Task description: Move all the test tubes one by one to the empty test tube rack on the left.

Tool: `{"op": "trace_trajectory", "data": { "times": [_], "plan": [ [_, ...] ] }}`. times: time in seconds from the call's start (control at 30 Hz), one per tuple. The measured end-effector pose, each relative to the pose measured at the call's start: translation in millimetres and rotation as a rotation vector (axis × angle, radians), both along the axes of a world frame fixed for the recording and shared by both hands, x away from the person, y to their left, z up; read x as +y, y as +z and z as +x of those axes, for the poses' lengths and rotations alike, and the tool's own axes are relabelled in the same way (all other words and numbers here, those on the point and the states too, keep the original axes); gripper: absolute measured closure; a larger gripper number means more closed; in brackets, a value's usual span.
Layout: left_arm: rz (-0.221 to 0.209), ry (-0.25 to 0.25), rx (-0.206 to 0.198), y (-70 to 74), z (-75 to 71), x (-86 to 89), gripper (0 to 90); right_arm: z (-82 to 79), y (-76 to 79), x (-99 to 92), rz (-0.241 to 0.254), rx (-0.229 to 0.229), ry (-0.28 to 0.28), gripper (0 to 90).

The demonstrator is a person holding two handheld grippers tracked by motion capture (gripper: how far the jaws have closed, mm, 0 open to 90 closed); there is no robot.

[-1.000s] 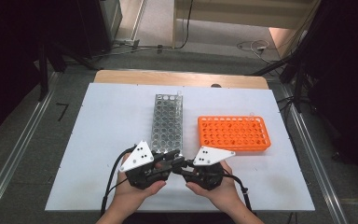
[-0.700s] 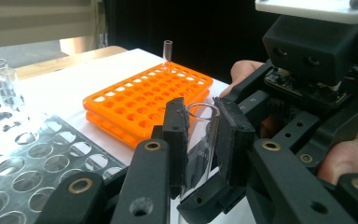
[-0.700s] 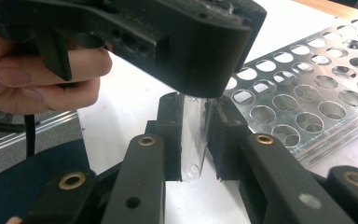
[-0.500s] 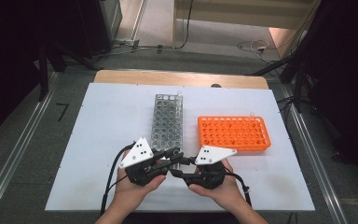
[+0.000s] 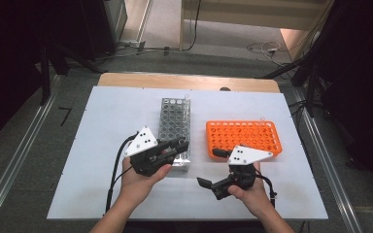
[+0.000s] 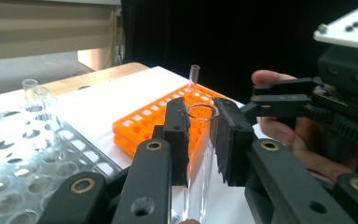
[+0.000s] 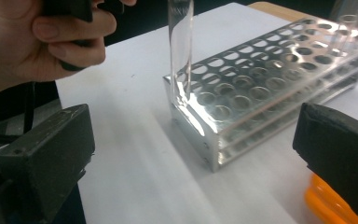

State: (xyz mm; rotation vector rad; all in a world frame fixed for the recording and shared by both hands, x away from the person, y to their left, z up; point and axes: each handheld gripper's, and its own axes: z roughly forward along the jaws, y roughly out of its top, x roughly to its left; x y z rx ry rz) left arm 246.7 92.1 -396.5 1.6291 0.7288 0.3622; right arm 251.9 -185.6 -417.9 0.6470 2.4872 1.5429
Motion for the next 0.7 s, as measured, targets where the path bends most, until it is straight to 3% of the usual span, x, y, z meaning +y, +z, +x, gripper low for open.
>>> {"op": "trace_trajectory", "data": {
  "times": [0.3,0.7],
  "plan": [
    [-0.028,0.047,-0.010,6.0,26.0,5.5,75.5,-2.2,-5.3,-32.0,-0.027,-0.008,-0.073,0.0],
    [-0.007,0.106,-0.020,7.4,72.0,1.3,75.5,-7.2,-9.2,-76.7,-0.021,0.009,-0.155,0.0]
  ]
}}
